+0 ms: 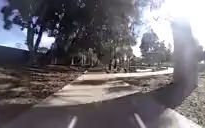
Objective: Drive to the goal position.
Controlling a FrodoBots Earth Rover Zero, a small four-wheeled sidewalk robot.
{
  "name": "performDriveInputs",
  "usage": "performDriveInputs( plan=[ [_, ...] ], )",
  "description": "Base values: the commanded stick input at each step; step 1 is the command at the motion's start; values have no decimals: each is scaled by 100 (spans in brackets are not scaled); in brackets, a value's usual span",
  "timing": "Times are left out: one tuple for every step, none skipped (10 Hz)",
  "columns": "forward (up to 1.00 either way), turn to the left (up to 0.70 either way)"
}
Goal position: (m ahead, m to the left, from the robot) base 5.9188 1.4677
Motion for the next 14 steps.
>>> performDriveInputs(
  plan=[
    [100,0],
    [100,0],
    [100,0],
    [100,0],
    [100,0],
    [100,0],
    [100,0],
    [100,0],
    [100,0],
    [100,0],
    [100,0],
    [100,0],
    [100,0],
    [100,0]
  ],
)
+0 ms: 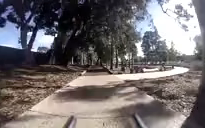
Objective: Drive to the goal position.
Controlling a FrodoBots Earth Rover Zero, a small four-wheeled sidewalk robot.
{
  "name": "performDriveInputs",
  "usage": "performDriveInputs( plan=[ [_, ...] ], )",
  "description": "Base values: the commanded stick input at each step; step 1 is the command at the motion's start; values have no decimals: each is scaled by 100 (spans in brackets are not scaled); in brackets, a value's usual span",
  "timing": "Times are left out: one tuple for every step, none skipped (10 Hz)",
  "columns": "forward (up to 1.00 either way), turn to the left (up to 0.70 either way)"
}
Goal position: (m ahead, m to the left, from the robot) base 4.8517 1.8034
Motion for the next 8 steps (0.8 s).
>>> performDriveInputs(
  plan=[
    [100,0],
    [100,0],
    [100,0],
    [100,0],
    [100,0],
    [100,0],
    [100,0],
    [100,0]
  ],
)
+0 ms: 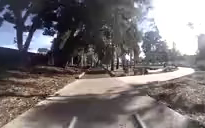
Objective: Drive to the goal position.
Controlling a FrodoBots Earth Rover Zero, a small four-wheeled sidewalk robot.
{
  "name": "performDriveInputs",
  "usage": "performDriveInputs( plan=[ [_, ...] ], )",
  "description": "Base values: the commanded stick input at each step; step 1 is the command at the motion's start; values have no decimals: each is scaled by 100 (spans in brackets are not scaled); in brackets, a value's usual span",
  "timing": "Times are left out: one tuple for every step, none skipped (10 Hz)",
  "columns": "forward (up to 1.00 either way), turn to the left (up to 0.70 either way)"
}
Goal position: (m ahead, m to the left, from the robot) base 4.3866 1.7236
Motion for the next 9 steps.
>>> performDriveInputs(
  plan=[
    [100,0],
    [100,0],
    [100,0],
    [100,0],
    [100,0],
    [100,0],
    [100,0],
    [100,0],
    [100,16]
  ],
)
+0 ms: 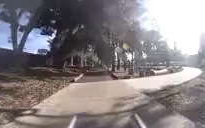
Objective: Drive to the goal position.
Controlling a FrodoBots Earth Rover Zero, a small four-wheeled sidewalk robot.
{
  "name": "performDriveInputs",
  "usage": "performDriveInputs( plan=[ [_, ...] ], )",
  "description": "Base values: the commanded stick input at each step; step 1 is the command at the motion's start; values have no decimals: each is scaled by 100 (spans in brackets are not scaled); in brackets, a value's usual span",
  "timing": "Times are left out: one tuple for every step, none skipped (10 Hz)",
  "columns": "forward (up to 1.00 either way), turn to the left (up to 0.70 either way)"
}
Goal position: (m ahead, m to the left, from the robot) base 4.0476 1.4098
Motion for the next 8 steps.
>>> performDriveInputs(
  plan=[
    [100,40],
    [100,40],
    [100,40],
    [100,37],
    [100,10],
    [100,0],
    [100,0],
    [100,0]
  ],
)
